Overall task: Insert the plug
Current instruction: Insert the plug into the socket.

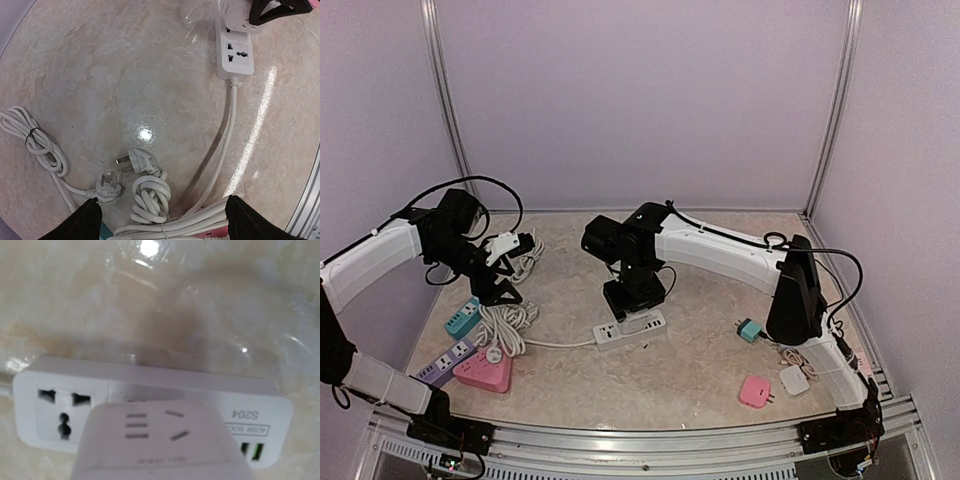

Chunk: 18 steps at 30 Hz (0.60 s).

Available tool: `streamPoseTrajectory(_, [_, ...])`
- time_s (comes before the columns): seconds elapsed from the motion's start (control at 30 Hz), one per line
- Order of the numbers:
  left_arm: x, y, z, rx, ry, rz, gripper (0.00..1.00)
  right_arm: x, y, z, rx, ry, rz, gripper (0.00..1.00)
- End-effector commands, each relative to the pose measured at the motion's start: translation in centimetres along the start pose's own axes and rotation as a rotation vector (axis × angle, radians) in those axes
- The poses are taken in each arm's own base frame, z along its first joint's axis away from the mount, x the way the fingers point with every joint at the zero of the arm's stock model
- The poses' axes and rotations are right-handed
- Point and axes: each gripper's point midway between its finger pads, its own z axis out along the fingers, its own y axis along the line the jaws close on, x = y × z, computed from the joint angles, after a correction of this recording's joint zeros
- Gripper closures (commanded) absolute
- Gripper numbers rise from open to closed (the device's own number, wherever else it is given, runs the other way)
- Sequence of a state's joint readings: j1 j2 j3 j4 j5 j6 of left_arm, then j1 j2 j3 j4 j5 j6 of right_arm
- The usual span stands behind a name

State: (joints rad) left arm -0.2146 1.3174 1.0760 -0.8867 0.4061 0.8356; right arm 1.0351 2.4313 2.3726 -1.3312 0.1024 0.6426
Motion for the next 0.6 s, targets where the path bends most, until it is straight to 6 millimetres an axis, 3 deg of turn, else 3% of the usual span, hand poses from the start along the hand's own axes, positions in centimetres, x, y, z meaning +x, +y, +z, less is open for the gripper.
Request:
streamPoseTrajectory(0.0, [0.0,-0.1,-0.3,-0.005,-0.015,-0.017,0.17,8.4,-7.3,6.3,0.324,0.376,-0.025,1.0])
streamPoseTrajectory(0.1, [0.1,-0.2,-0.3,-0.004,-0.011,-0.016,0.17,10.6,-9.0,6.9,0.387,0.464,-0.049,1.0])
streamPoseTrajectory(0.2, [0.5,-0.3,-0.4,-0.005,0.006,-0.015,0.17,12.0,-10.0,6.2,0.404,0.495,-0.056,1.0])
streamPoseTrajectory(0.4, [1.1,-0.5,-0.2,0.0,0.017,-0.021,0.17,13.2,-11.9,2.8,0.427,0.496,-0.039,1.0])
streamPoseTrajectory(0.57, [1.1,-0.5,-0.2,0.001,0.021,-0.023,0.17,15.4,-12.6,0.6,0.405,0.529,-0.023,1.0])
